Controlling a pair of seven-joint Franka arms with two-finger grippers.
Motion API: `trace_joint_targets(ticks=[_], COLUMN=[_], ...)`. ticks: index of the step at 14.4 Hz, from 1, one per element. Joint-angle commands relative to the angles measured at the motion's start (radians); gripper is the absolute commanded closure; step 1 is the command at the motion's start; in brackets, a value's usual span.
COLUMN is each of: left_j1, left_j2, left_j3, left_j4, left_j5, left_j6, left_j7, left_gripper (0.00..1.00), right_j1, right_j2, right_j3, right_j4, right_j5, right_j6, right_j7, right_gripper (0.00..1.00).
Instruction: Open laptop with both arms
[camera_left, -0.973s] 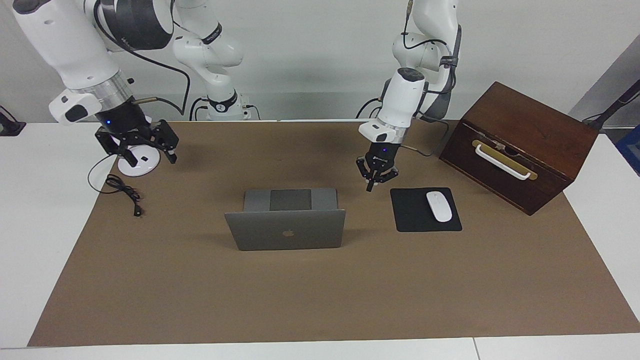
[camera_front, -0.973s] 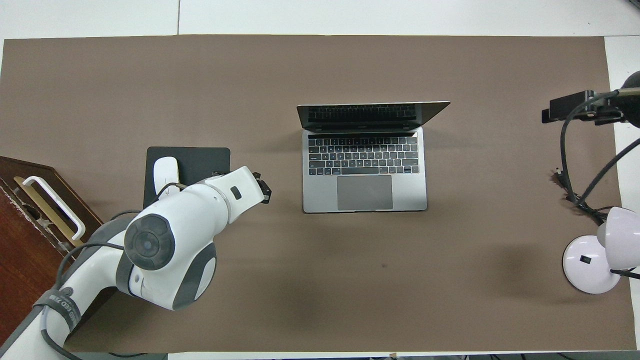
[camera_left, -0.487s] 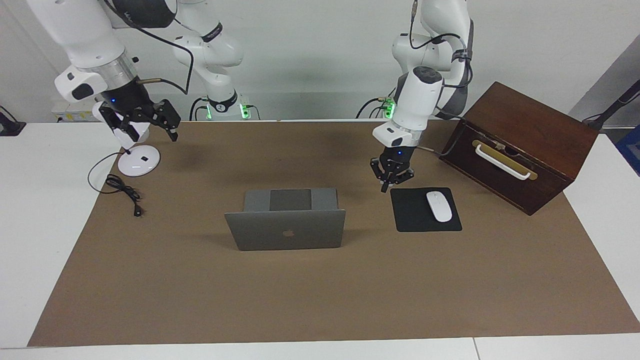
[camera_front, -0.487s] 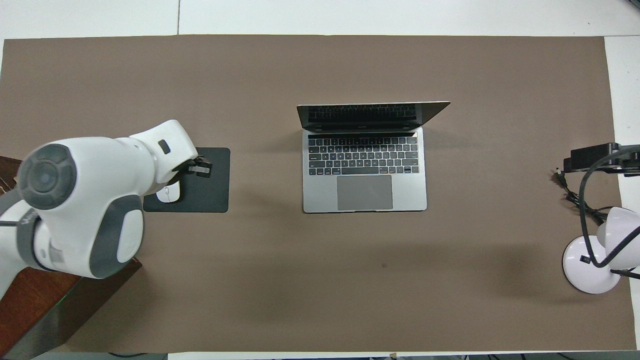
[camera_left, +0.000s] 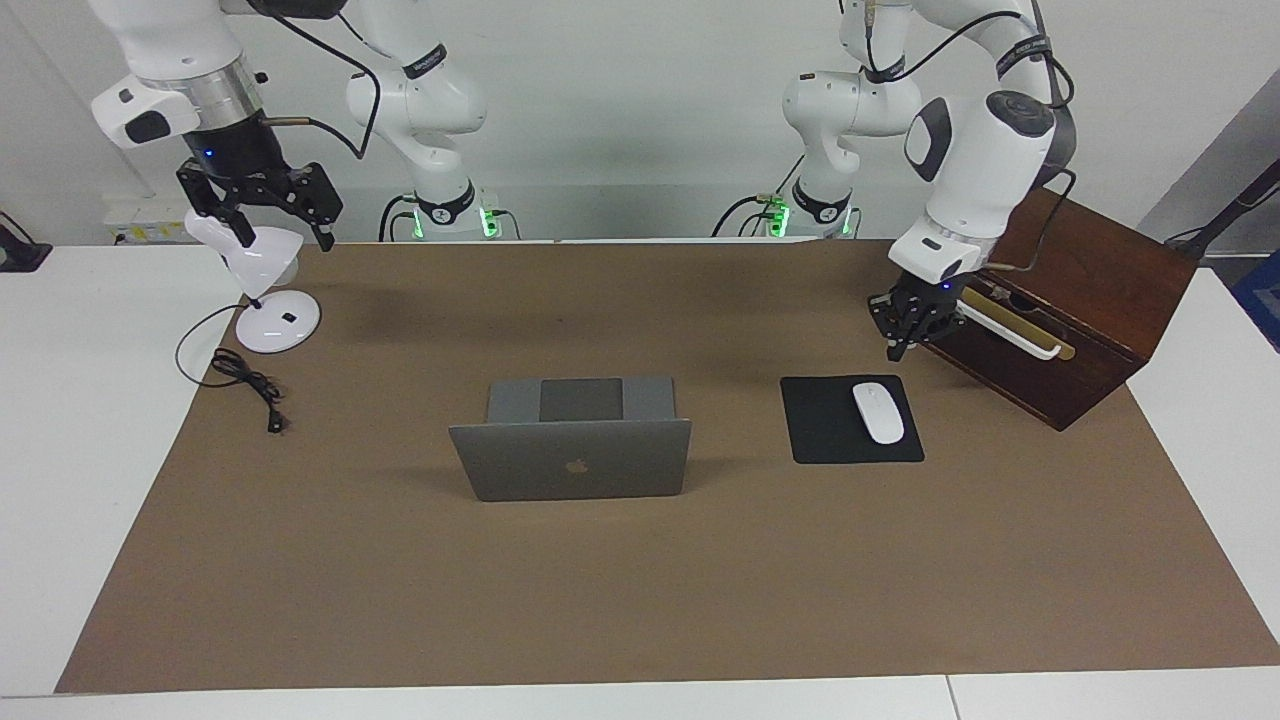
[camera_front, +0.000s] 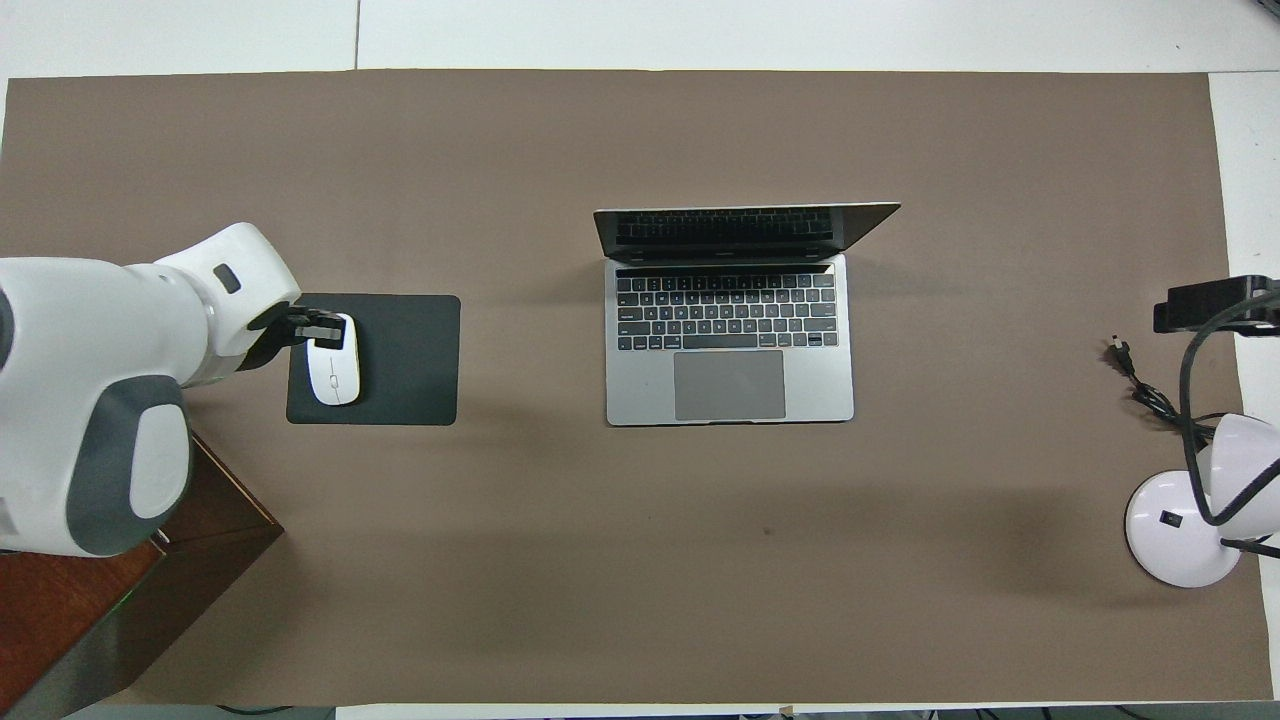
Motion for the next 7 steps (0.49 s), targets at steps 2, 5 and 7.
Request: trace_joint_targets(ticks=[2, 5, 7], left_j1=[0.089, 0.141, 0.163], left_j2=[-0.001, -0.018, -0.021], left_j3=[-0.009, -0.009, -0.010], left_j4=[0.087, 0.093, 0.107], left_j5=[0.040, 0.053, 0.053], left_j6=[-0.130, -0.135, -0.135], left_j7=[0.014, 0.013, 0.013], left_gripper=[0.84, 0.00, 0.00], right_j1=[-0.014, -0.014, -0.014], right_j2=[0.004, 0.001, 0.001], right_j3=[0.012, 0.012, 0.011], right_j4=[0.018, 0.012, 0.010], right_j5=[-0.024, -0.012, -0.008], right_j6=[-0.023, -0.021, -0.021], right_j7=[-0.012, -0.006, -0.006], right_gripper=[0.00, 0.00, 0.00])
